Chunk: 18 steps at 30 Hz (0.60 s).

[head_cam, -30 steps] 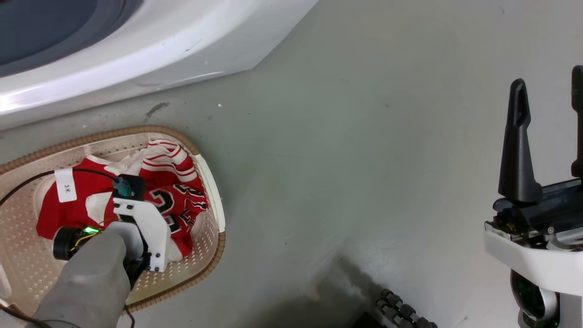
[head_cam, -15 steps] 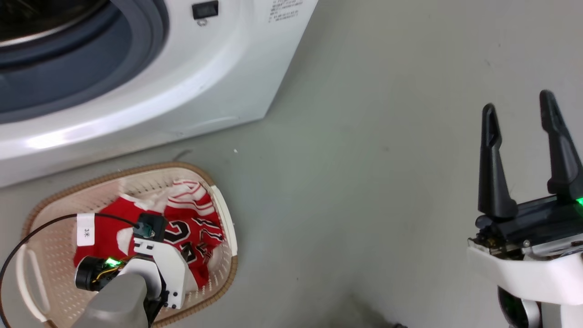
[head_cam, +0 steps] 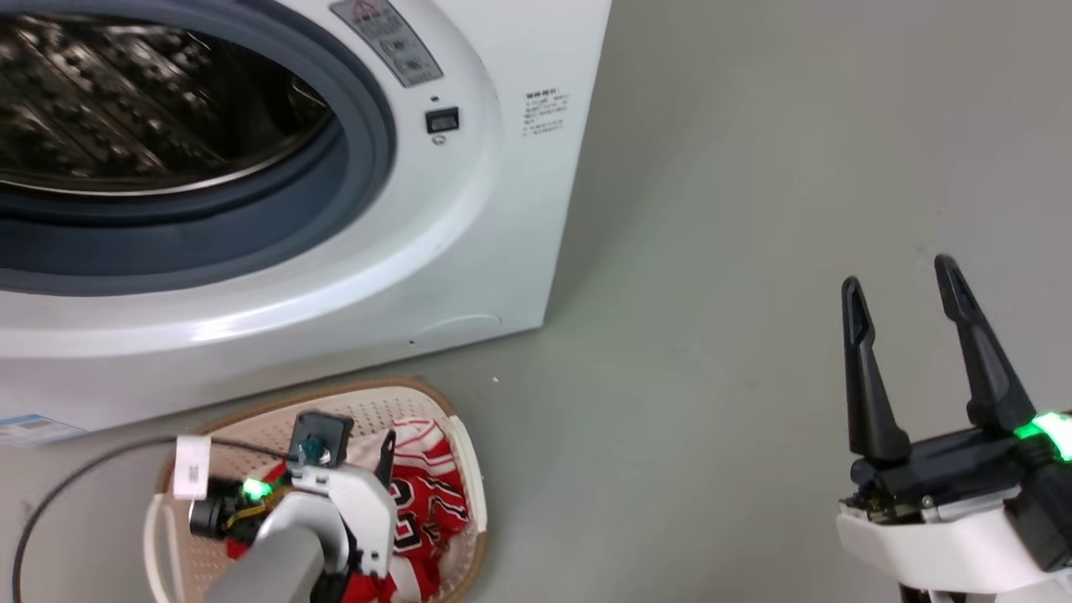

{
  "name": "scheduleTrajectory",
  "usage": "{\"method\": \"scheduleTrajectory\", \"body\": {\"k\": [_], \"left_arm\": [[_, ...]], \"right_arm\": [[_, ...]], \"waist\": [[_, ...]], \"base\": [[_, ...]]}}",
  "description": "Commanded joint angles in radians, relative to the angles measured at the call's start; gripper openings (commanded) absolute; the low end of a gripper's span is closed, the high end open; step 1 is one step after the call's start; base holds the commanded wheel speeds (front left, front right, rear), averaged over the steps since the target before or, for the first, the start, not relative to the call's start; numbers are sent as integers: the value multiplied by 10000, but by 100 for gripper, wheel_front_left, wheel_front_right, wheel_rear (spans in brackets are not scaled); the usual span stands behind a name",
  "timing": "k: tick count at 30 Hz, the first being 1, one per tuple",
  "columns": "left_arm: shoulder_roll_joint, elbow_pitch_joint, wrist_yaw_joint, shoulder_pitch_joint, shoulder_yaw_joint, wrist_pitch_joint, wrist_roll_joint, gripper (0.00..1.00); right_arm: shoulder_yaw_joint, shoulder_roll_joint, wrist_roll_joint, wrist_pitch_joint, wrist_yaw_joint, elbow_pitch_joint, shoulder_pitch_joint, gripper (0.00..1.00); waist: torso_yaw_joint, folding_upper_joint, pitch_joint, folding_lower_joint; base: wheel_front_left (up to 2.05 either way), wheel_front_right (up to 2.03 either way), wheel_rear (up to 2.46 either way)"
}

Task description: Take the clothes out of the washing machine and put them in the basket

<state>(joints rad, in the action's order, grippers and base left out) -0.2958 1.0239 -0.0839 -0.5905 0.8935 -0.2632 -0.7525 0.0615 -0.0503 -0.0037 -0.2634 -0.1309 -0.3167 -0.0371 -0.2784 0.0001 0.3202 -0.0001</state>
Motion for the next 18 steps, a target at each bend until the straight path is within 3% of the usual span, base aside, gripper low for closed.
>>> {"method": "scheduleTrajectory", "body": {"k": [1, 6, 7, 18], "left_arm": [[-109, -364, -189, 535, -222, -16, 222, 100], [-393, -2610, -880, 1713, -1539, -21, 1444, 100], [-408, -3794, -1168, 2392, -2312, -22, 2178, 100], [126, -7251, -1734, 4436, -5094, -24, 4503, 100]], "right_arm": [[-5, 1, -119, -20, 3, 65, 173, 100], [-63, 1, -256, -20, 3, 235, 612, 100], [-94, 1, -342, -20, 3, 321, 820, 100], [-417, 1, -424, -20, 3, 681, 1353, 100]], "waist": [[312, -1, -500, 1], [634, -1, -1160, 1], [846, -1, -1478, 1], [1459, -1, -2297, 1]], "base": [[0, 0, 0], [0, 0, 0], [0, 0, 0], [0, 0, 0]]}}
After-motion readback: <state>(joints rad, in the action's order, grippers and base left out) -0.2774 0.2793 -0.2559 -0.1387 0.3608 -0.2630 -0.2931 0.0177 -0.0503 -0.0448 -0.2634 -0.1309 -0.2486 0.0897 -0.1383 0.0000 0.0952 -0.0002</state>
